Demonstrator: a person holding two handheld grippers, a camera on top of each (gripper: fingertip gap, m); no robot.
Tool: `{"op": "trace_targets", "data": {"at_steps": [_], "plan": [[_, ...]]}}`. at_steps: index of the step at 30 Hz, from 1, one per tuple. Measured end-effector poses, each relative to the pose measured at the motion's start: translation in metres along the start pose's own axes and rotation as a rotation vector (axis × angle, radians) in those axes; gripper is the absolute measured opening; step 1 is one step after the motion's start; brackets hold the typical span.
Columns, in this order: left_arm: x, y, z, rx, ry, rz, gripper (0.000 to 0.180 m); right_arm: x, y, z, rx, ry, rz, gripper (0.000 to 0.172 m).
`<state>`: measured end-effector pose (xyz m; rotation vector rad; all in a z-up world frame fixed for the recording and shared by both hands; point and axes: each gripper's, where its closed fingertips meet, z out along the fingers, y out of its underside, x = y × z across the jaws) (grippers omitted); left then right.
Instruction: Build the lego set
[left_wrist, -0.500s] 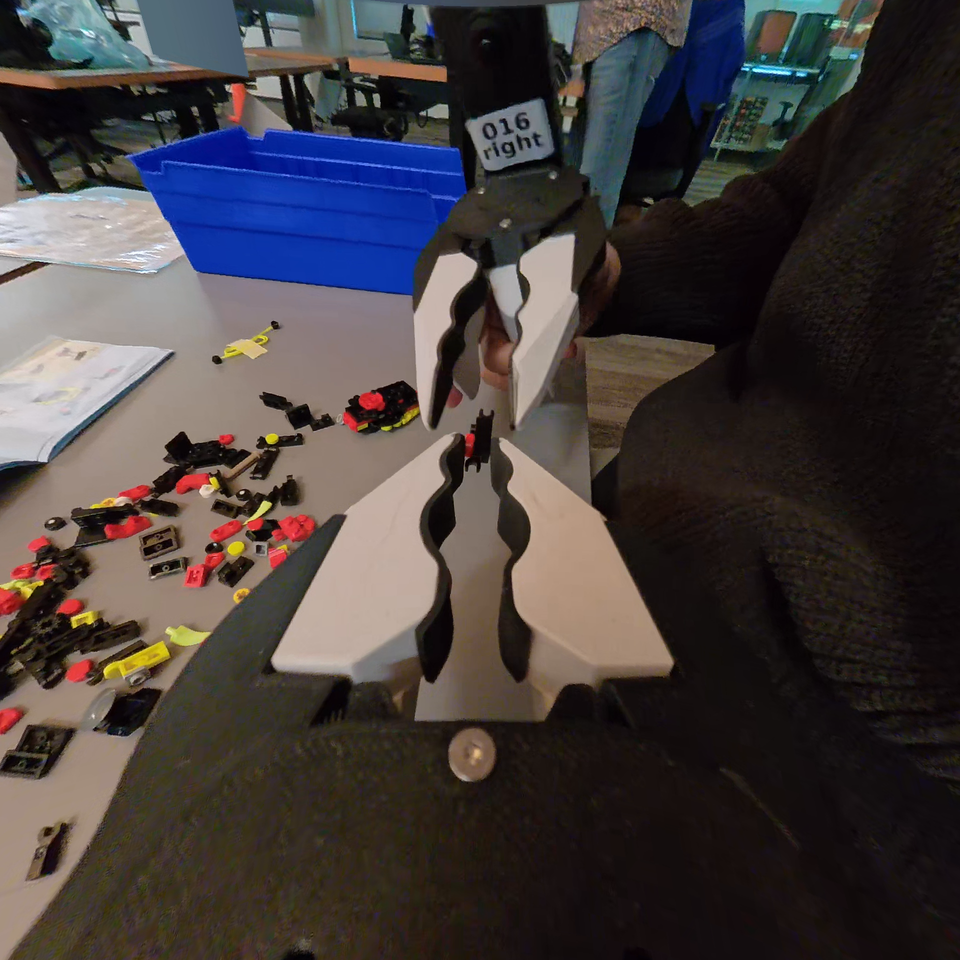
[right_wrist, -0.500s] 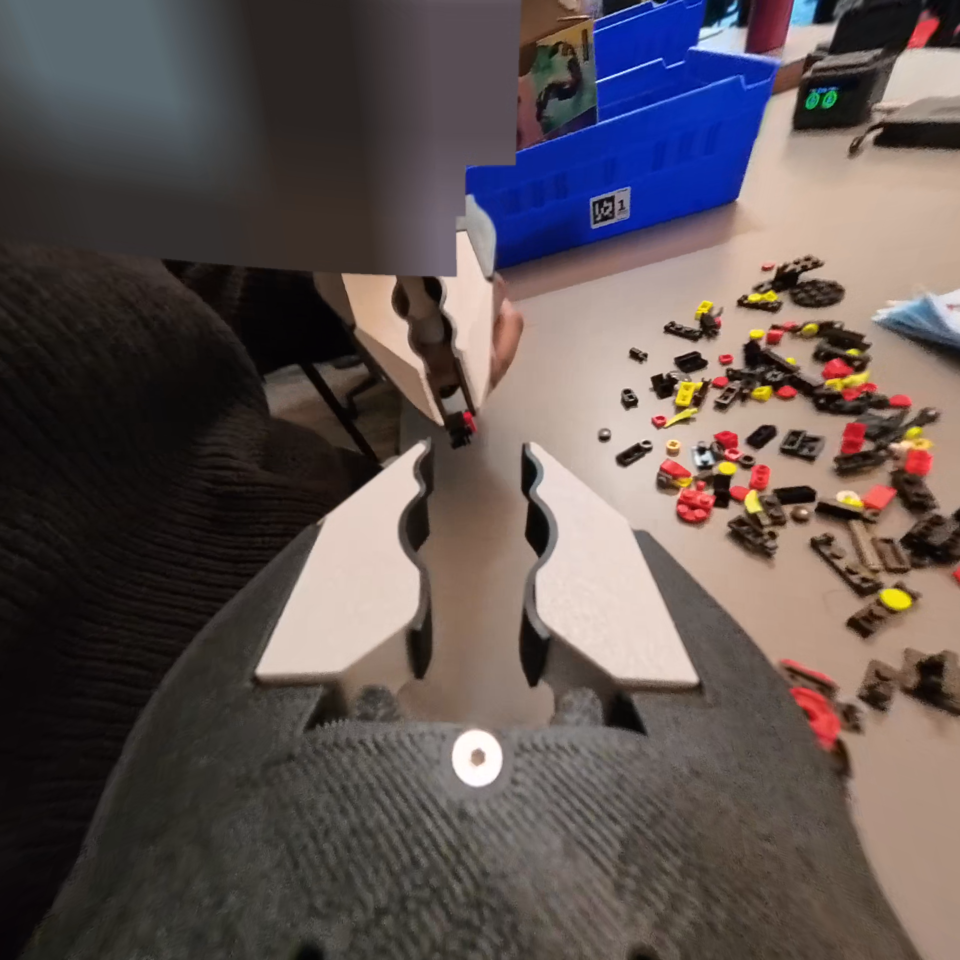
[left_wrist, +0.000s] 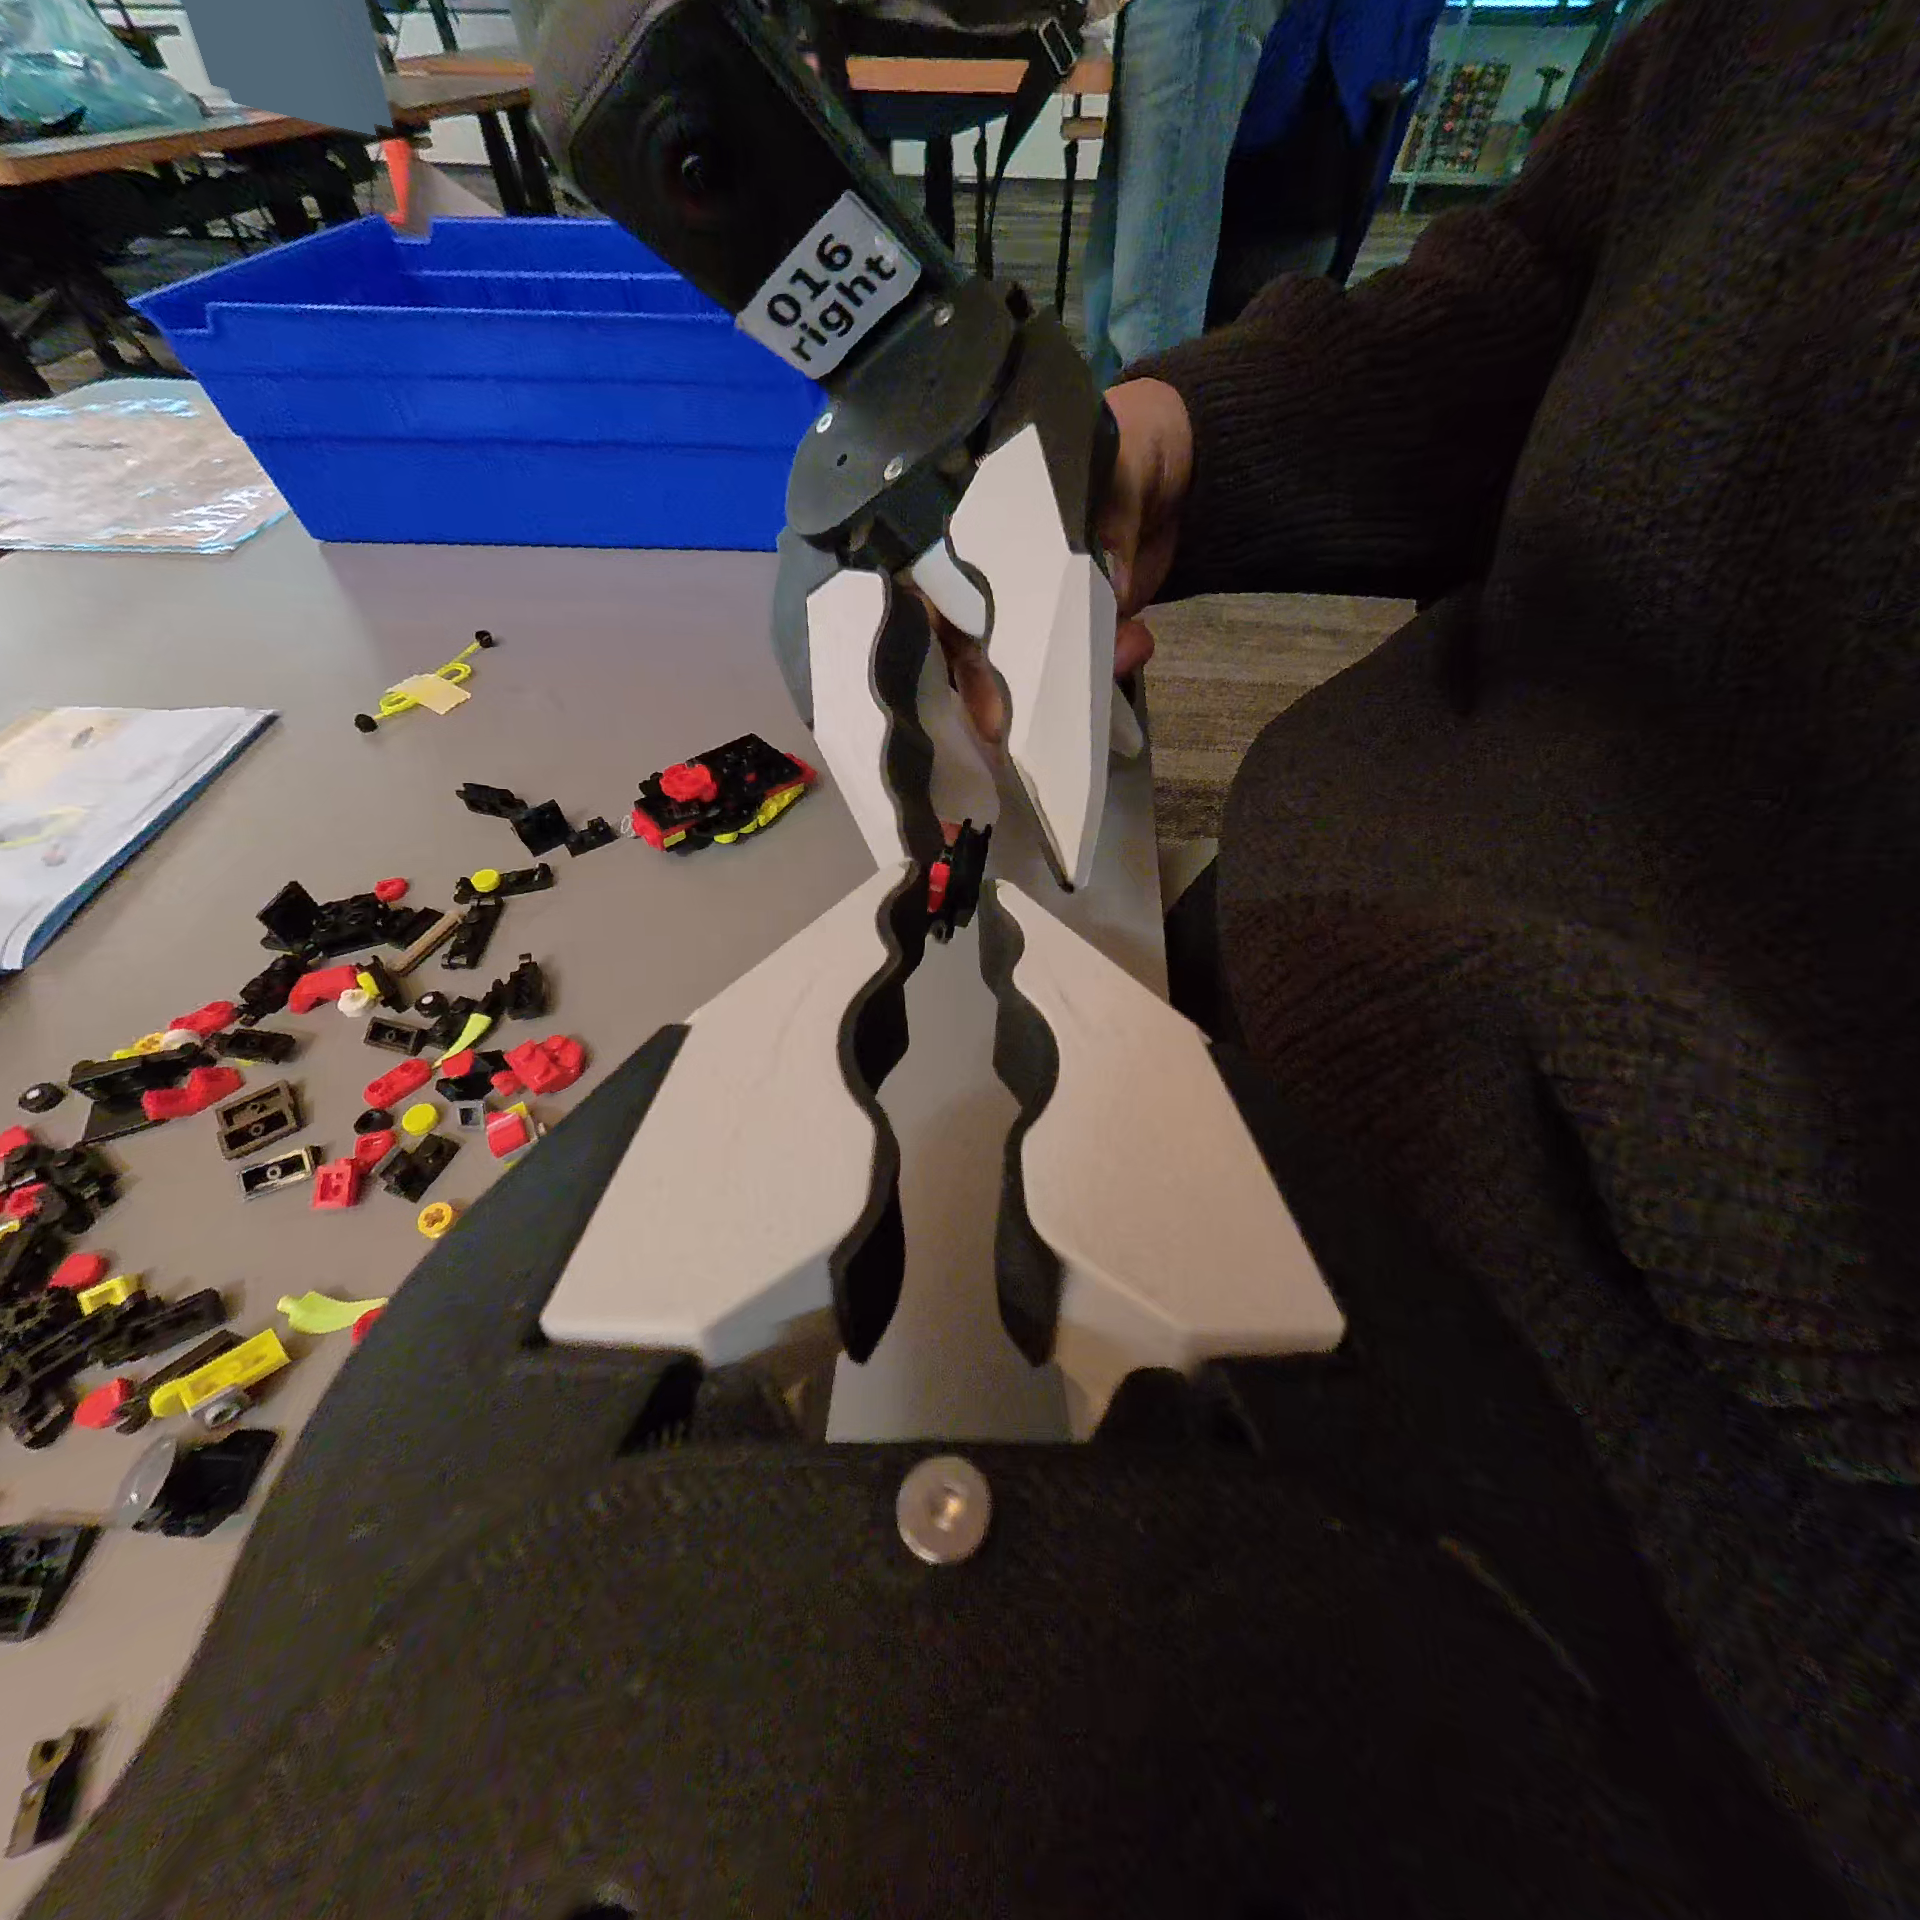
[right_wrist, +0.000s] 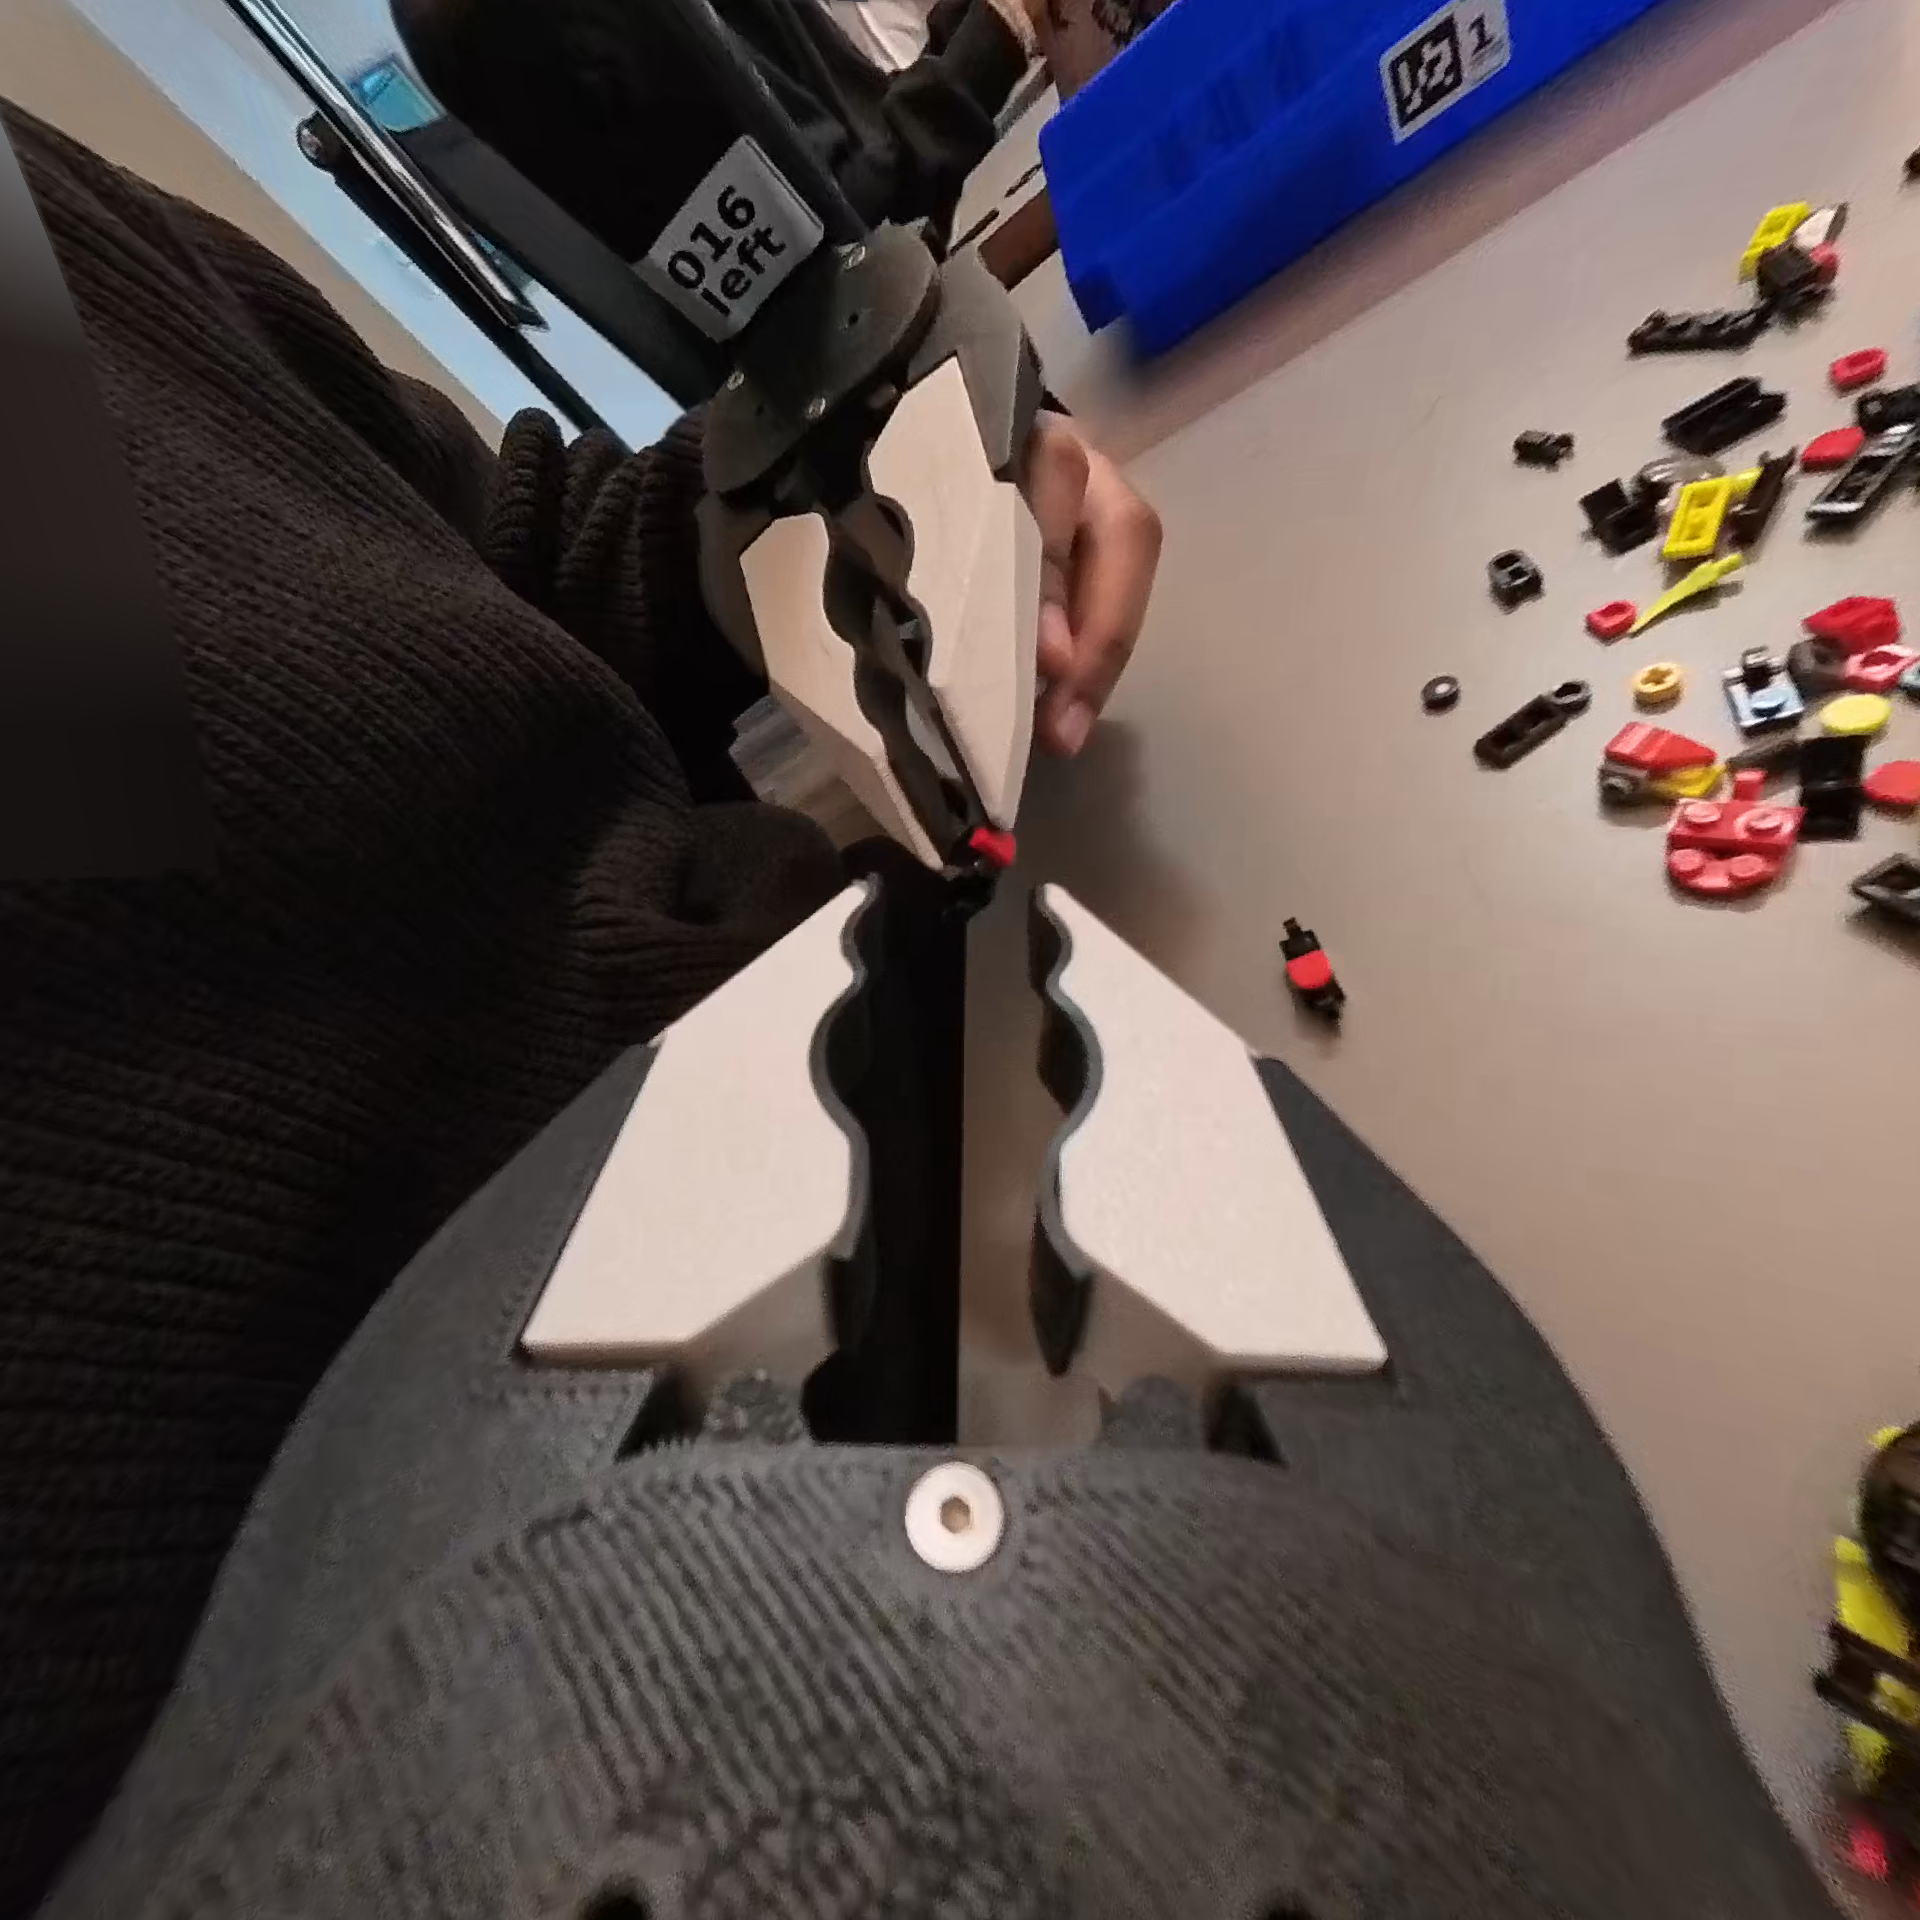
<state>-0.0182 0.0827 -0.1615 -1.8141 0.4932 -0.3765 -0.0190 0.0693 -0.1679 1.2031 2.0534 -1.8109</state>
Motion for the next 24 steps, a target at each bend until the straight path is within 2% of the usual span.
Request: {"op": "trace_targets", "data": {"at_steps": [6,13,18,20,24], "plan": [[0.004,0.001,0.002,-0.003,0.018,0.003,0.008,0.0,0.001,-0.001,-0.003,-0.015,0.029,0.01],[0.004,0.003,0.005,-0.008,0.014,-0.007,0.008,0.003,0.004,-0.002,-0.019,0.009,0.037,0.008],[-0.006,0.002,0.006,-0.006,-0.039,-0.036,0.023,0.005,0.002,-0.008,-0.006,0.051,0.029,0.008],[-0.012,0.003,0.004,-0.006,-0.067,-0.046,0.025,0.015,0.006,-0.015,-0.024,0.134,-0.001,0.008],[-0.024,0.002,0.002,0.012,-0.115,-0.078,0.024,0.051,0.025,-0.041,-0.133,0.427,-0.127,0.008]]}}
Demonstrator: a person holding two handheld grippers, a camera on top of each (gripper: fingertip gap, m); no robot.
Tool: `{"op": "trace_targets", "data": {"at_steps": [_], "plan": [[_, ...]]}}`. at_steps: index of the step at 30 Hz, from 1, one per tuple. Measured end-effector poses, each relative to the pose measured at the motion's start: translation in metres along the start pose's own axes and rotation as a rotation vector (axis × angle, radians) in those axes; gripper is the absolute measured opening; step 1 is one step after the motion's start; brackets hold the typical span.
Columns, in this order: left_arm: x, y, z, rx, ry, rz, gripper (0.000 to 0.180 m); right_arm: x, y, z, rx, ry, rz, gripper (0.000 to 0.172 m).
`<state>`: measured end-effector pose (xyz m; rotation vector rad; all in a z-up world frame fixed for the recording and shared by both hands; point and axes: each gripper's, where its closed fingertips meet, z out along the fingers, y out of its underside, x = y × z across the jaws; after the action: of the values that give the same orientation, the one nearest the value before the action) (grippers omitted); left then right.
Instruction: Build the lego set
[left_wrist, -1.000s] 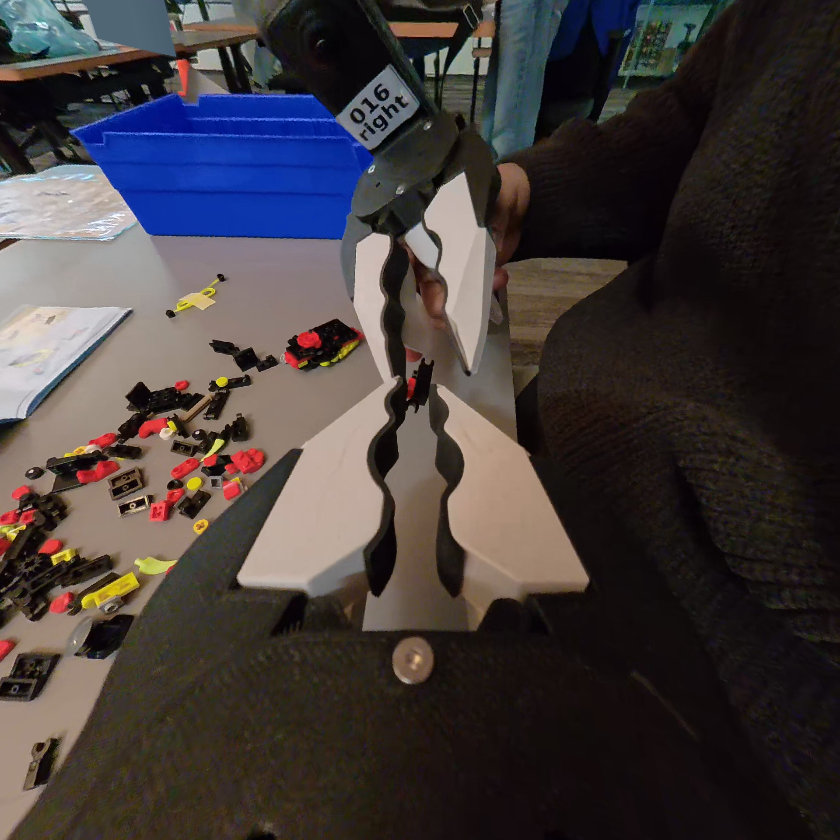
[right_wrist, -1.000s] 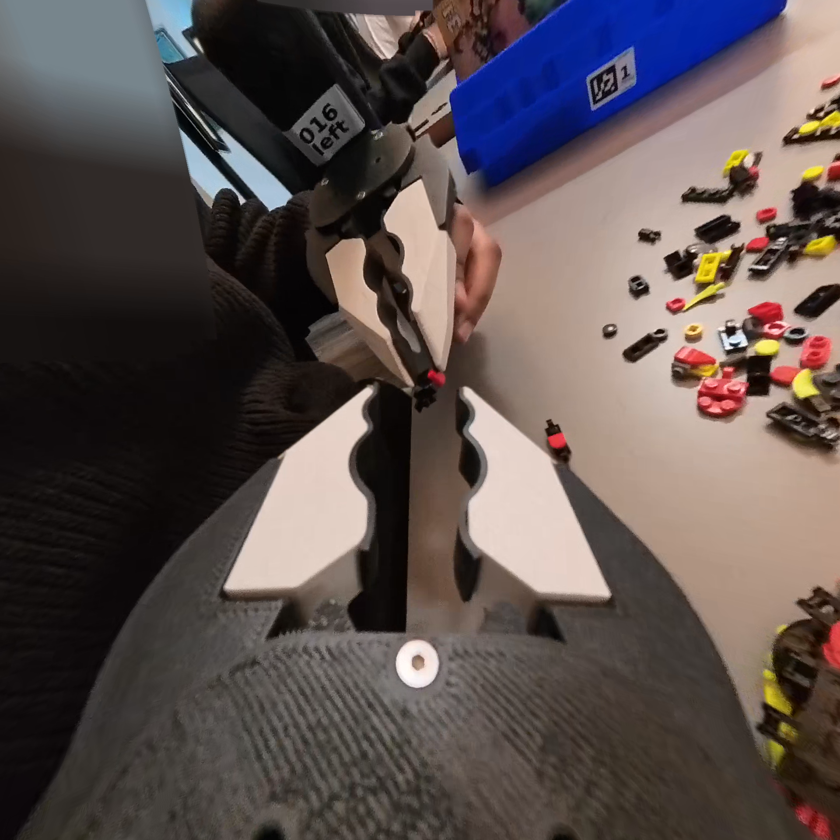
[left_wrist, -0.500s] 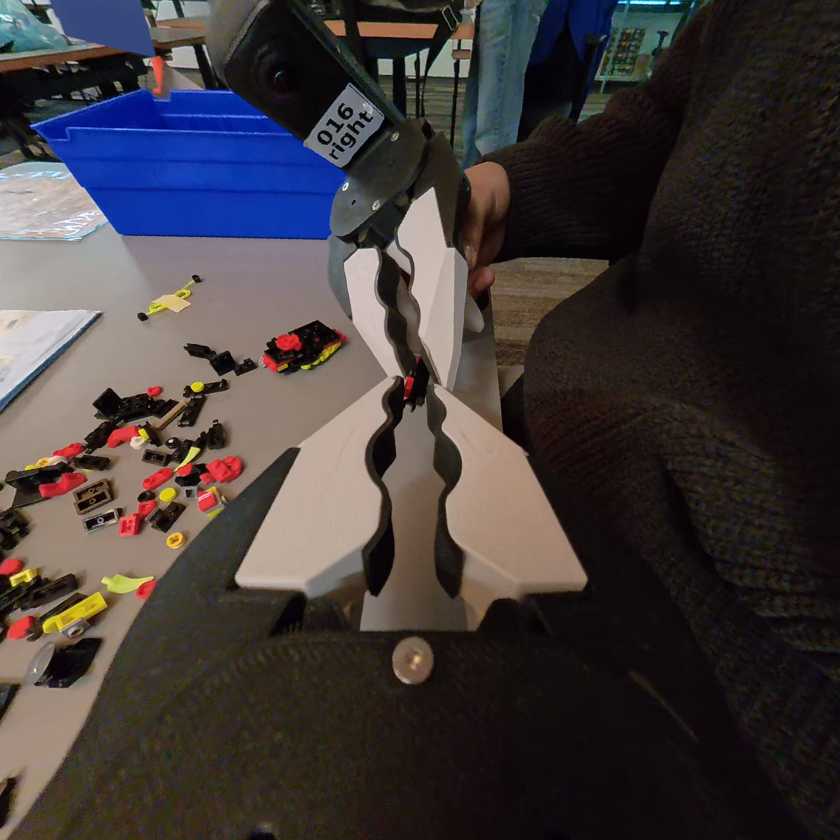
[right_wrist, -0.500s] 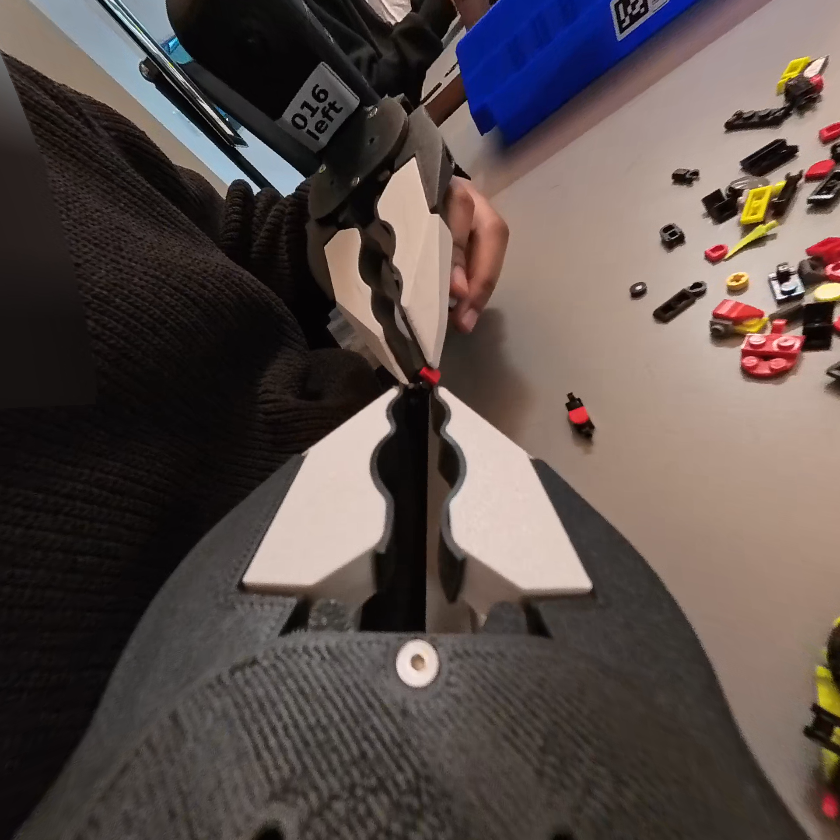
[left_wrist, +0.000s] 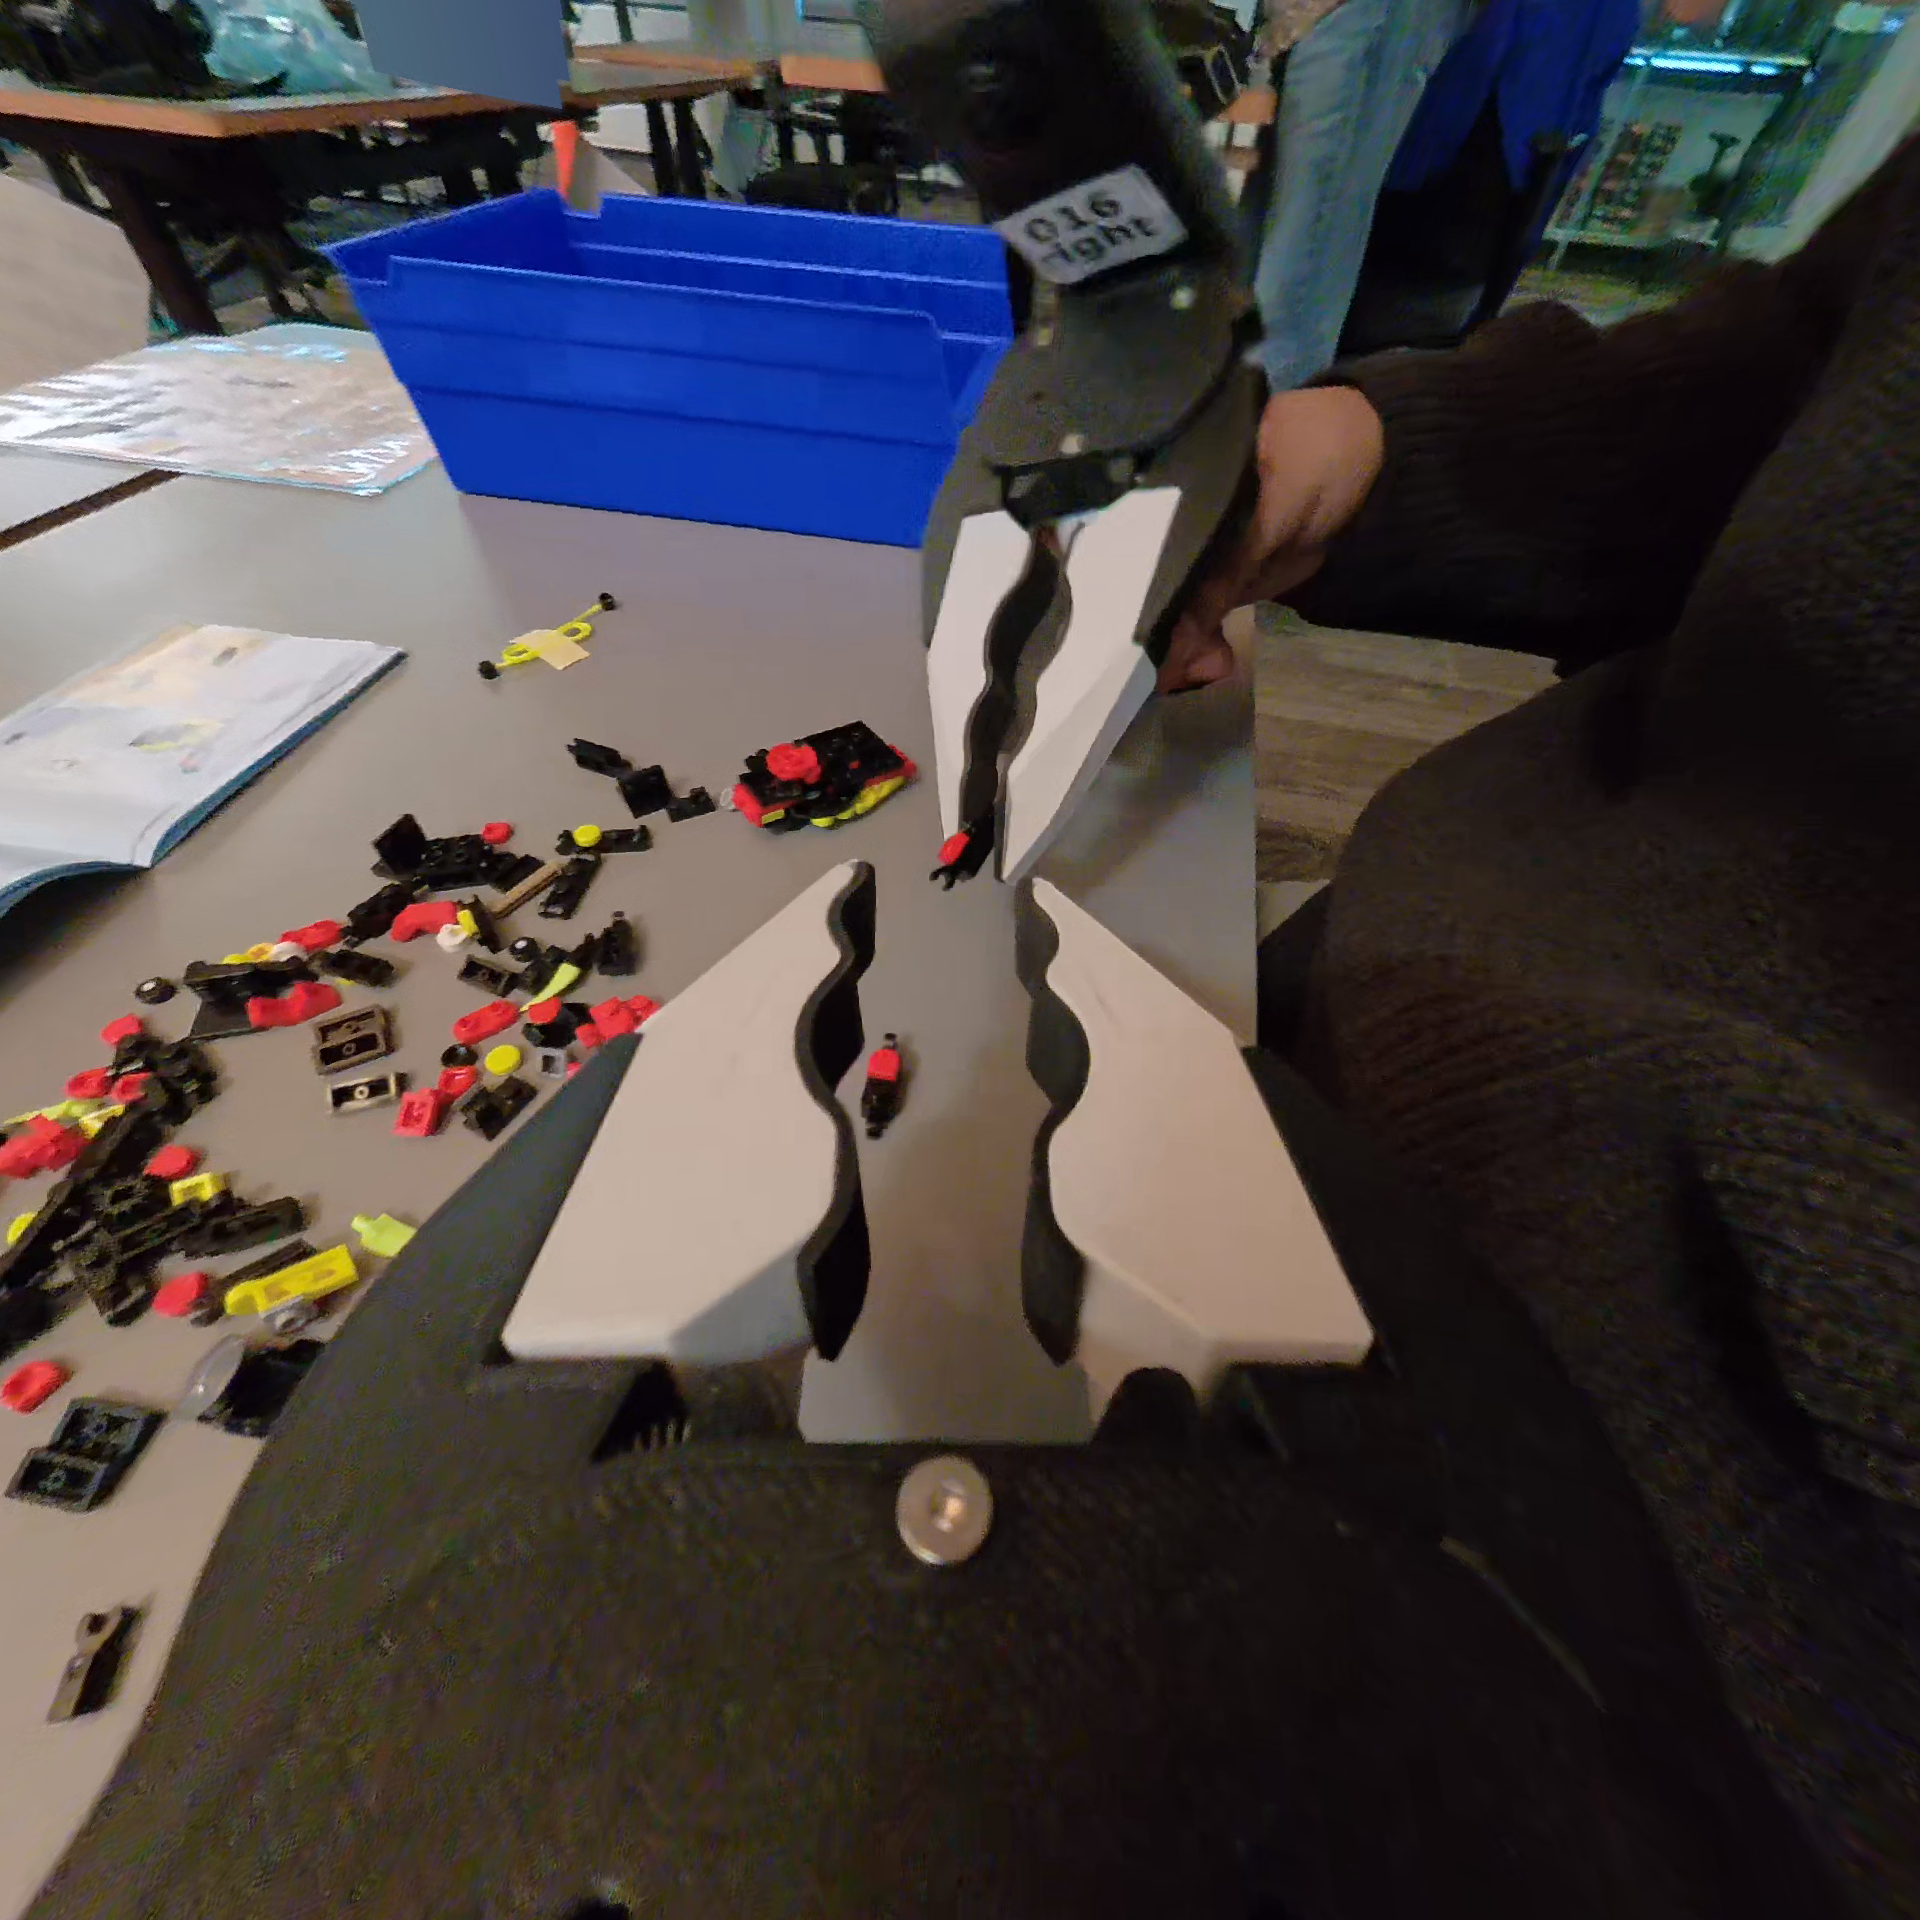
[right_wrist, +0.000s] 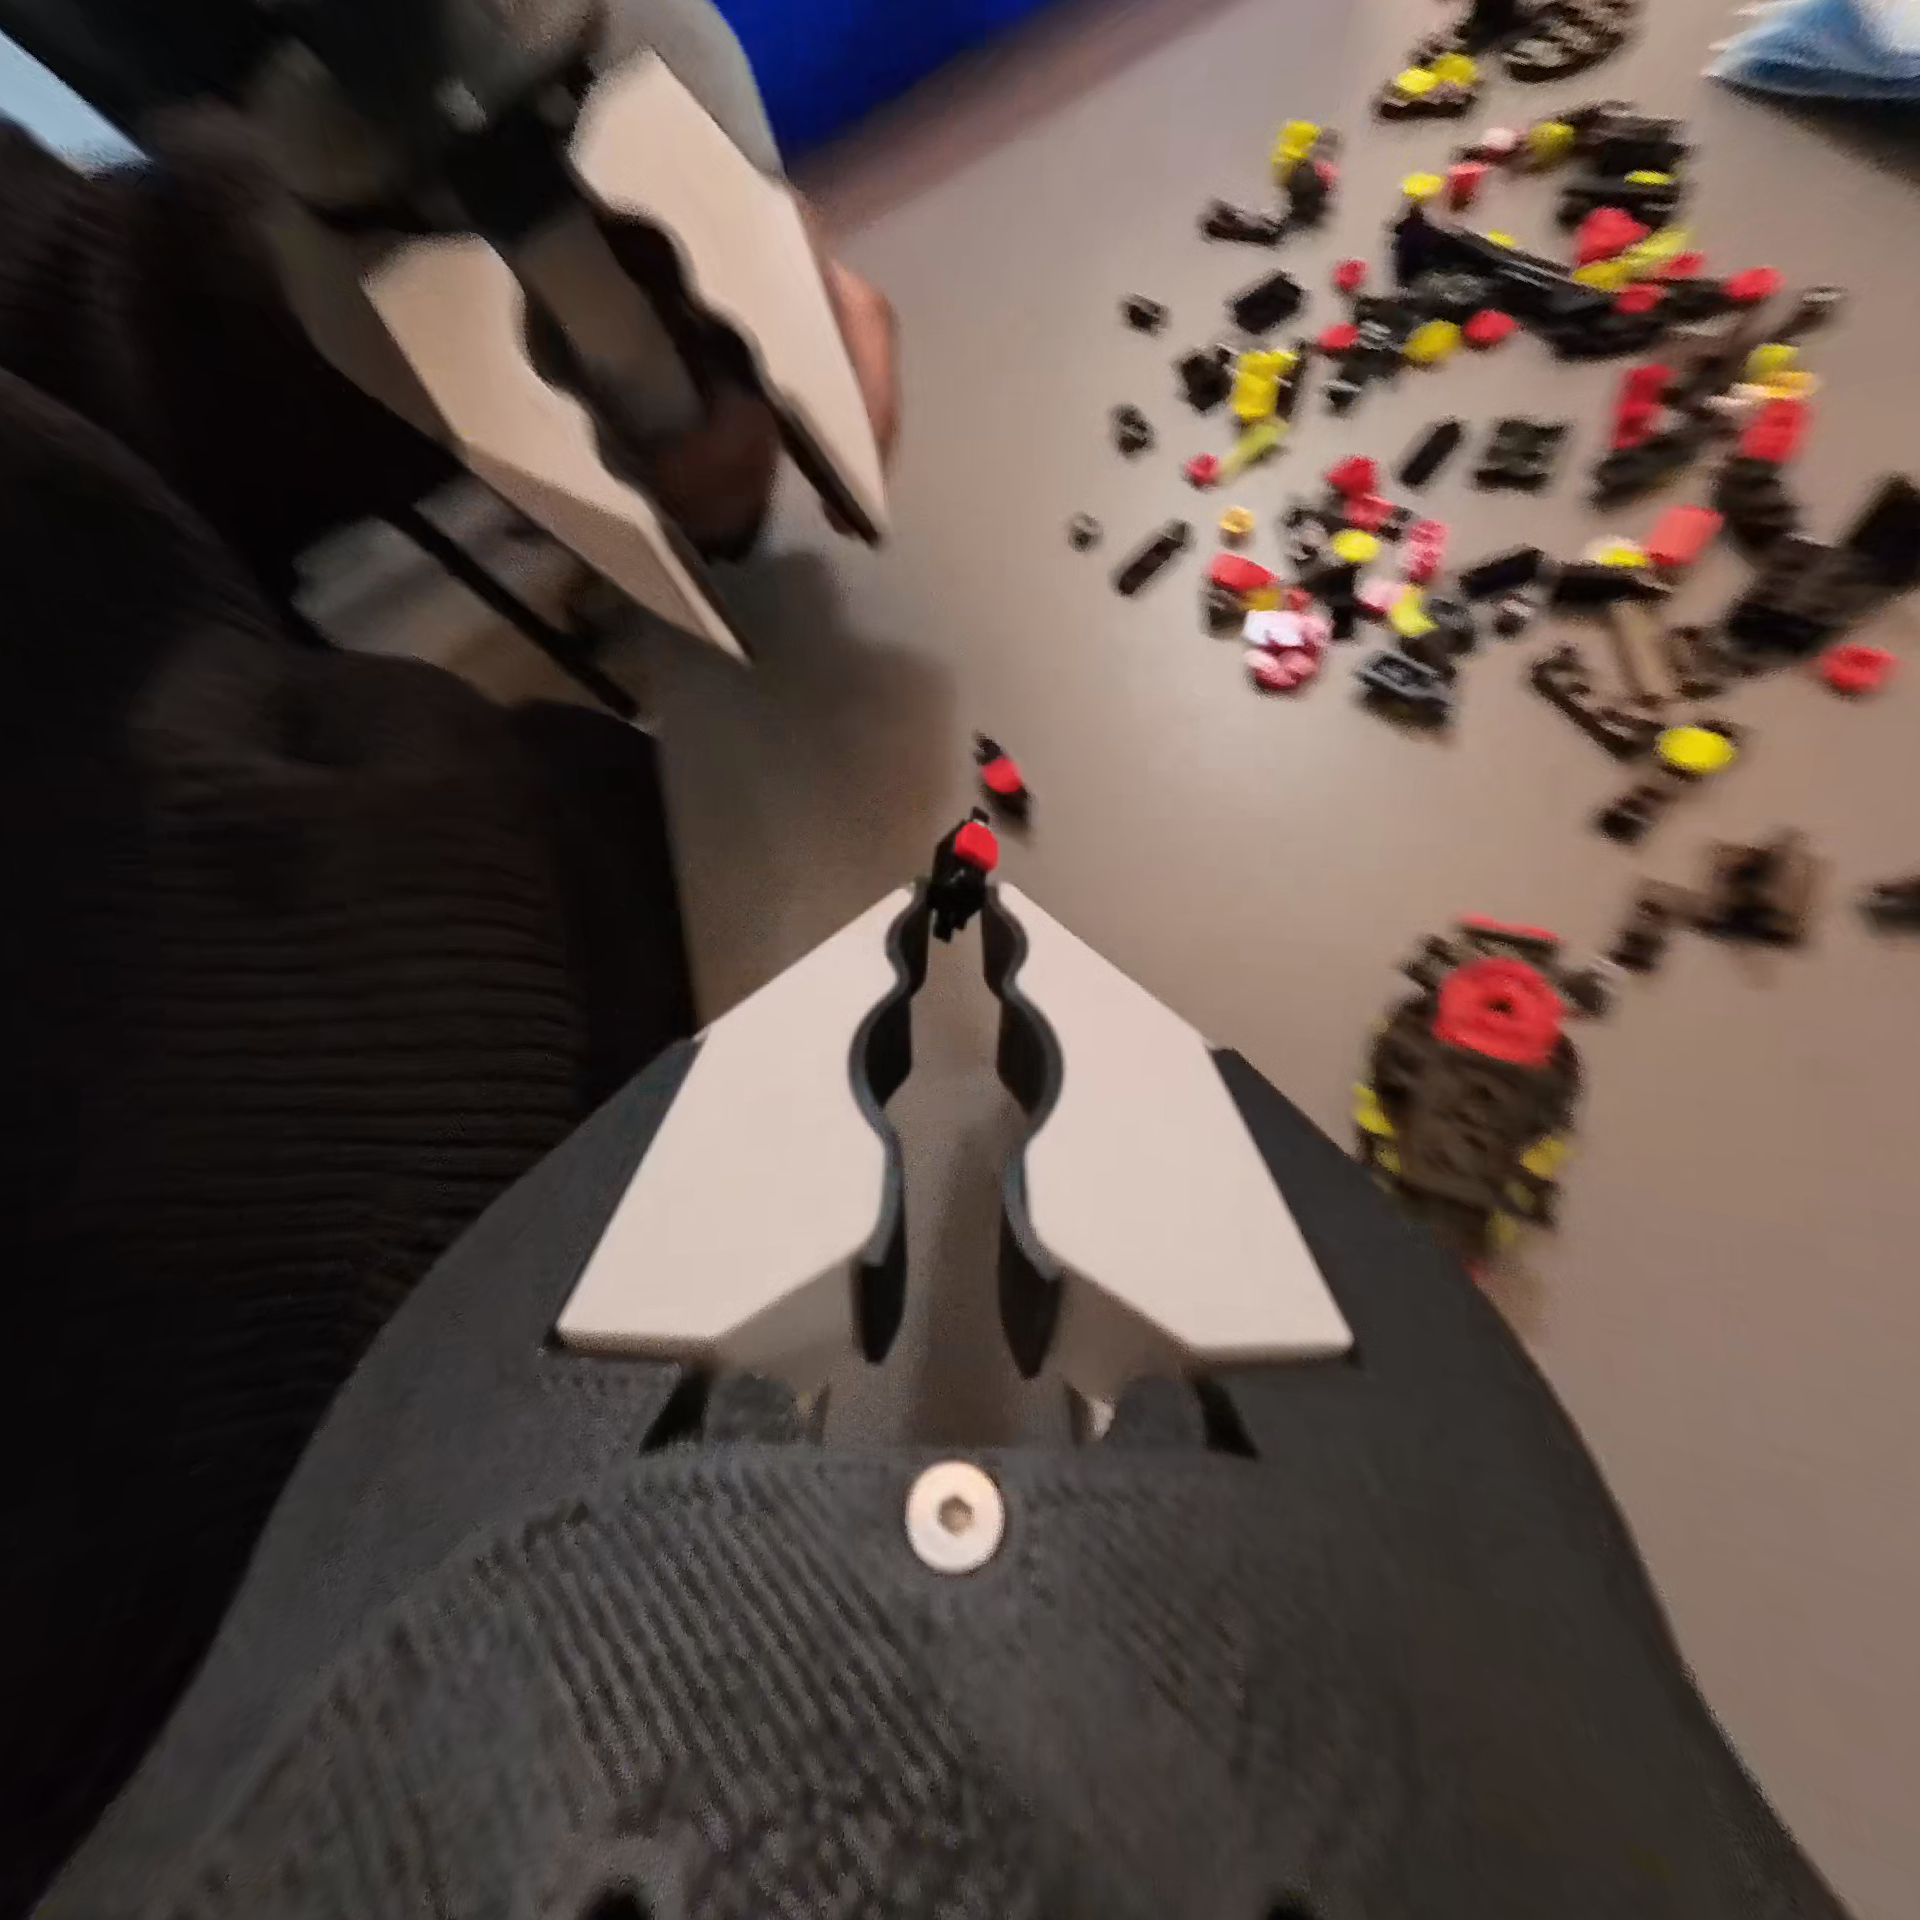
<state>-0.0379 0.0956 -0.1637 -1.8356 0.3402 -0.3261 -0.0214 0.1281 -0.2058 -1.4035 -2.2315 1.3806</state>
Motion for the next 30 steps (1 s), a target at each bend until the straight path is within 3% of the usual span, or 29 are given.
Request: {"op": "trace_targets", "data": {"at_steps": [3,6,12,30], "plan": [[-0.01,0.001,0.0,0.004,-0.034,-0.036,0.024,0.02,0.017,-0.01,-0.073,0.175,-0.094,0.008],[-0.016,0.003,0.001,0.003,-0.053,-0.067,0.022,0.023,0.025,-0.014,-0.102,0.239,-0.146,0.008],[-0.024,0.006,0.001,0.002,-0.06,-0.128,0.021,0.028,0.036,-0.005,-0.17,0.236,-0.229,0.008],[-0.032,0.006,-0.001,0.008,-0.08,-0.171,0.021,0.034,0.034,-0.005,-0.158,0.275,-0.273,0.008]]}}
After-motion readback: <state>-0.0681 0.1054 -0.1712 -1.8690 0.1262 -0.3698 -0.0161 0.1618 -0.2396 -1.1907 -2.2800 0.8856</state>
